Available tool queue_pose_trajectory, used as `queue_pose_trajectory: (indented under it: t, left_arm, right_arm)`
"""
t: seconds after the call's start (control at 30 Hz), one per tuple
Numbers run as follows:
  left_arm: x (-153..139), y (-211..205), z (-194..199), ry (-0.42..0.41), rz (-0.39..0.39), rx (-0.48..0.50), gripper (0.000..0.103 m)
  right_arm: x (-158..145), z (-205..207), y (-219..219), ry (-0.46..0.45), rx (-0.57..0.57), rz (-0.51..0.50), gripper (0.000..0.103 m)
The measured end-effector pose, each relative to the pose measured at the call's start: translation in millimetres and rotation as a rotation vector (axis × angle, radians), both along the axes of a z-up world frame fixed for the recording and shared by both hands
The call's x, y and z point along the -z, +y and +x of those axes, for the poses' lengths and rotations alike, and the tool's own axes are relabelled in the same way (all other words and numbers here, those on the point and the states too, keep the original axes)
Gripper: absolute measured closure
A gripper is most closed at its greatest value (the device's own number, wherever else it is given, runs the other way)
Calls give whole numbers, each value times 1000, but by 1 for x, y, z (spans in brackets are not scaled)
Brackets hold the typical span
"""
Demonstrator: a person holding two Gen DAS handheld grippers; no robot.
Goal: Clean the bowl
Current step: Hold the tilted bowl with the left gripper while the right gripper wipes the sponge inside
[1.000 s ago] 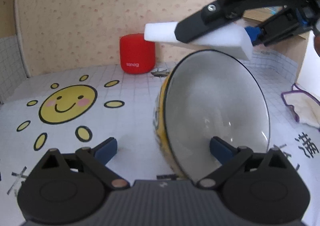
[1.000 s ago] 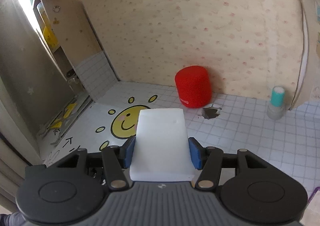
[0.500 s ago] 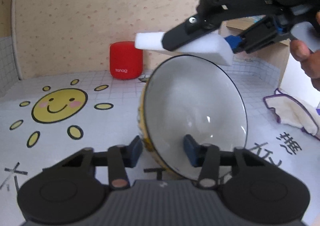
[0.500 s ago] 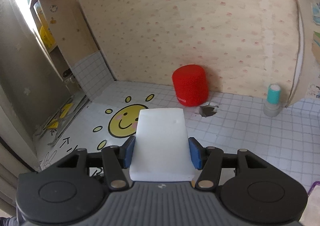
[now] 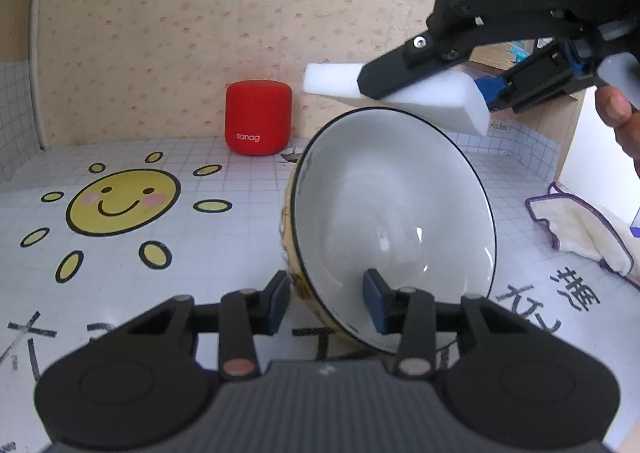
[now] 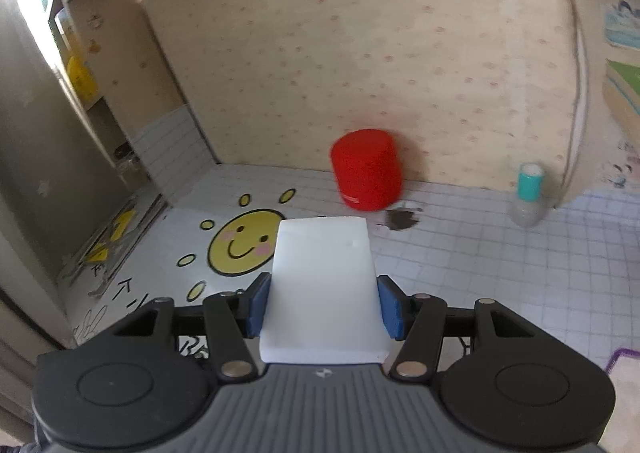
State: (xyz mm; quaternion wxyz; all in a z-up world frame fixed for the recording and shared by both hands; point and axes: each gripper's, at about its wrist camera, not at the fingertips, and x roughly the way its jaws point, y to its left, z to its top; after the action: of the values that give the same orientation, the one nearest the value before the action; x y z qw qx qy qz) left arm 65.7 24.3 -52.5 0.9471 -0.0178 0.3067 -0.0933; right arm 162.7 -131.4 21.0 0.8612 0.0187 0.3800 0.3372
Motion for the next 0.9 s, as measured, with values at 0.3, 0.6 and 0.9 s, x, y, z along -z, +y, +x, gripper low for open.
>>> queue_pose_trajectory:
  t: [0.3,0.6,0.9]
  left_arm:
    - [1,5,-4,0,-3,10,65]
    - [-1,3,-5,2,4,3,61]
    - [-6,22,13,25,-1,-33,12]
  right_arm:
    - [-7,-3,29,-10,-64,9,49]
    - [1,4,9,20,1,12,49]
    - [0,0,24,6,-42,7,49]
